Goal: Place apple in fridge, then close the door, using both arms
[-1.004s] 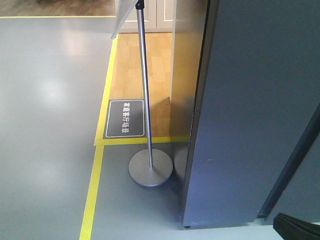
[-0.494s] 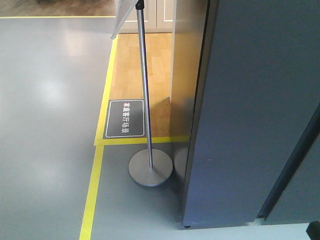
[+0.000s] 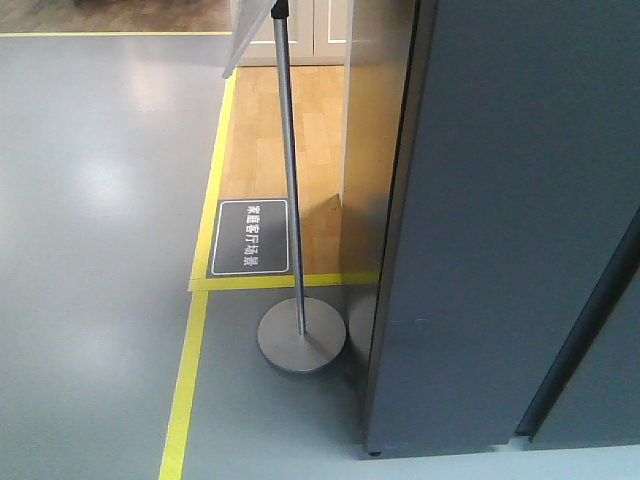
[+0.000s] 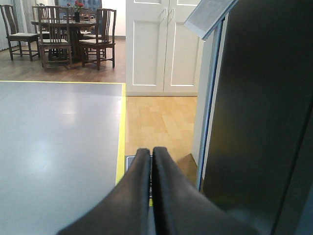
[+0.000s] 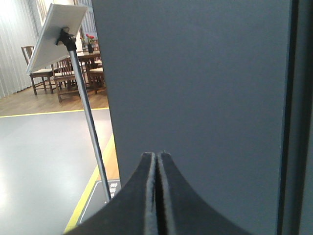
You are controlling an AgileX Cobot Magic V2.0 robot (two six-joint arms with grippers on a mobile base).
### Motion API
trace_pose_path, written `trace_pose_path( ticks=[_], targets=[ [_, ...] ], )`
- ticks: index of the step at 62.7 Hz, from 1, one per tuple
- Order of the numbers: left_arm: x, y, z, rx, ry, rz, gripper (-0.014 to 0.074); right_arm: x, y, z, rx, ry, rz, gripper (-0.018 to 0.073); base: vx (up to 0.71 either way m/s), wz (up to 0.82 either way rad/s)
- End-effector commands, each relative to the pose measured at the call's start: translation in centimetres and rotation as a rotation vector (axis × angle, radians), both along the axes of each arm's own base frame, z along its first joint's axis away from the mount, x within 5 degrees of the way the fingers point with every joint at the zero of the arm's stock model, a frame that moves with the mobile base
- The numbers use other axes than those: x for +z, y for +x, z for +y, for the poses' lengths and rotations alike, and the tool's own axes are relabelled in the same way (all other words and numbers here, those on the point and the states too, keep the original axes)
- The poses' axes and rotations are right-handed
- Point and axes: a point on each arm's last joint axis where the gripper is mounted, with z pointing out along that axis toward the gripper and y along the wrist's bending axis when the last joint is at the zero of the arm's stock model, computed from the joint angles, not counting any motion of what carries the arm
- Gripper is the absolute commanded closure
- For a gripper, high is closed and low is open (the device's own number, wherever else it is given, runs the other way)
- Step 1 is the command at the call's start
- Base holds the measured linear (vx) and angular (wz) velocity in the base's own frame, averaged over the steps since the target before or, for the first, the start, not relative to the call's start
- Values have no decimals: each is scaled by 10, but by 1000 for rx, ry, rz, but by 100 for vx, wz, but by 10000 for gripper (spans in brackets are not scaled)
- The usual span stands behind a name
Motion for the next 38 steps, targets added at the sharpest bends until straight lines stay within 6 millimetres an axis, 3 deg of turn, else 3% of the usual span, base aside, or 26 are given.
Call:
trace_pose_path(
  ticks=[1, 38],
  targets=[
    [1, 0, 0, 1, -19, -70, 604, 4, -1, 1, 5, -23, -93, 563, 0, 0],
    [1, 0, 0, 1, -19, -70, 604, 8, -2, 1, 8, -8, -133, 563, 0, 0]
  ],
)
